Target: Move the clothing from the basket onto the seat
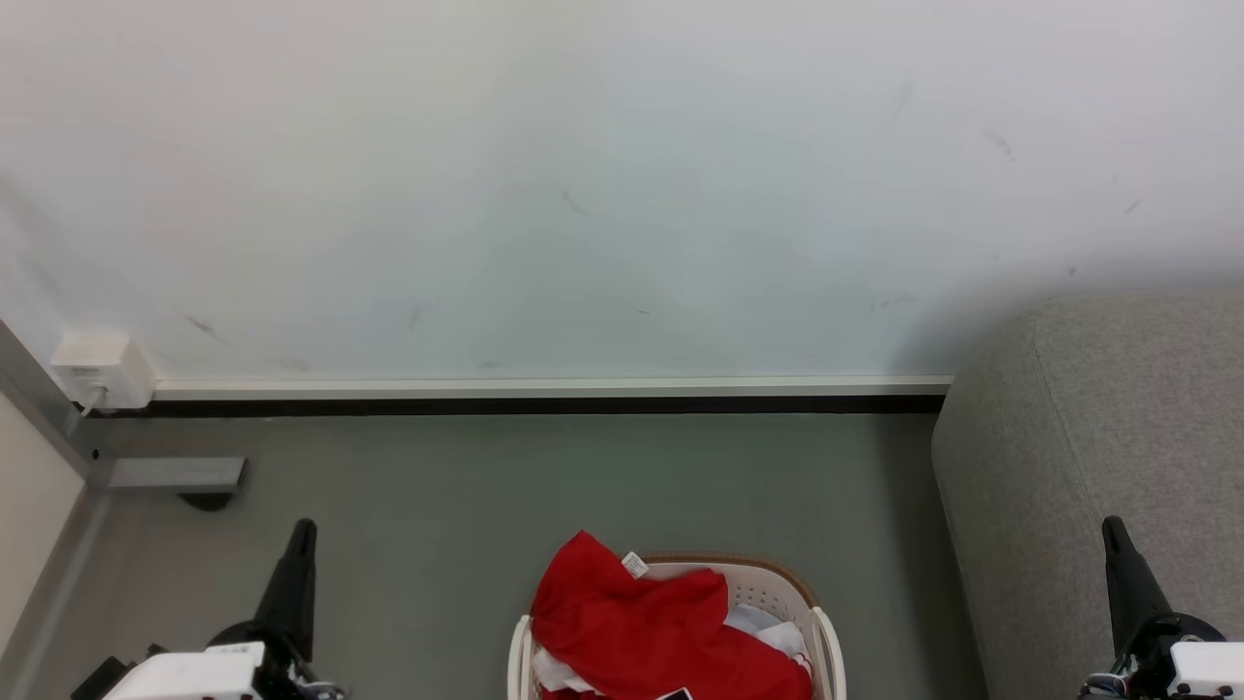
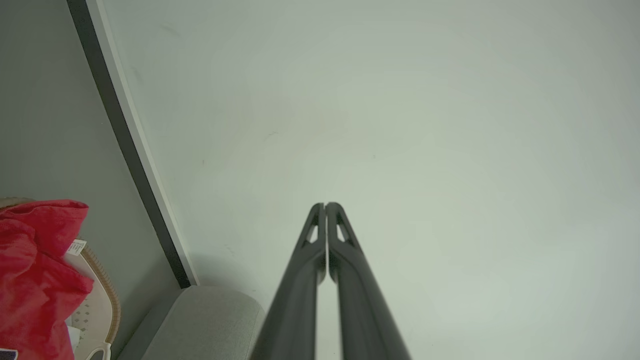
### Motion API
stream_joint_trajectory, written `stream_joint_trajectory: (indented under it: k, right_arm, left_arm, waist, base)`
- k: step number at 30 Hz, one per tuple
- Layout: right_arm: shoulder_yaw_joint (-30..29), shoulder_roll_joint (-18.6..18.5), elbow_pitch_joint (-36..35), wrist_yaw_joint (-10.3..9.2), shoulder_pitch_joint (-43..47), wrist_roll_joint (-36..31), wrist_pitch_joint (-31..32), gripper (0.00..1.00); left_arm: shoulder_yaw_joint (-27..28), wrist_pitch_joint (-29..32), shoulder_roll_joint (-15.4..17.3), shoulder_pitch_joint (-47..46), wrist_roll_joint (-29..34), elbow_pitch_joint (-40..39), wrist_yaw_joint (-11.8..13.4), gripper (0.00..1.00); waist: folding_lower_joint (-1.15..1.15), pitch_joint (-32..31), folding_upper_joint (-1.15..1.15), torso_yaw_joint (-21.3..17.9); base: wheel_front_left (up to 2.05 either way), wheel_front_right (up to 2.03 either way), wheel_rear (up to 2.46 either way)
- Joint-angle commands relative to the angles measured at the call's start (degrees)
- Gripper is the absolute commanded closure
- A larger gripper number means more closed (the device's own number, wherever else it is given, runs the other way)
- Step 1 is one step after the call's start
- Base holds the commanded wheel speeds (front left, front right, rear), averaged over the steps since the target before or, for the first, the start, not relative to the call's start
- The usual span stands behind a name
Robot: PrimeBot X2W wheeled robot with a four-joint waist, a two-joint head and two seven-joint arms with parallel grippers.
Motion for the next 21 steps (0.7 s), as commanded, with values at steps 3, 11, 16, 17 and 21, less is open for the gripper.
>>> stream_joint_trajectory:
  k: [3,11,16,17,21]
  right_arm:
    - [-0.2,-0.4,-0.3,-0.13,-0.7,0.1,0.1,1.00]
    - [-0.2,-0.4,-0.3,-0.13,-0.7,0.1,0.1,1.00]
    - [-0.2,-0.4,-0.3,-0.13,-0.7,0.1,0.1,1.00]
    - [-0.2,-0.4,-0.3,-0.13,-0.7,0.1,0.1,1.00]
    - [0.2,0.3,0.7,0.00,0.5,-0.2,-0.3,0.00]
  left_arm:
    - [0.0,0.2,0.2,-0.4,-0.8,-0.2,-0.3,1.00]
    - [0.0,0.2,0.2,-0.4,-0.8,-0.2,-0.3,1.00]
    - [0.0,0.2,0.2,-0.4,-0.8,-0.2,-0.3,1.00]
    - [0.0,0.2,0.2,-0.4,-0.8,-0.2,-0.3,1.00]
    - [-0.2,-0.3,-0.2,0.5,0.1,0.7,0.1,0.00]
  waist:
    - [0.00,0.0,0.00,0.0]
    - [0.00,0.0,0.00,0.0]
    - [0.00,0.0,0.00,0.0]
    - [0.00,0.0,0.00,0.0]
    - [0.00,0.0,0.00,0.0]
  base:
    - [0.00,0.00,0.00]
    - [0.00,0.00,0.00]
    - [0.00,0.00,0.00]
    - [0.00,0.00,0.00]
    - [0.00,0.00,0.00]
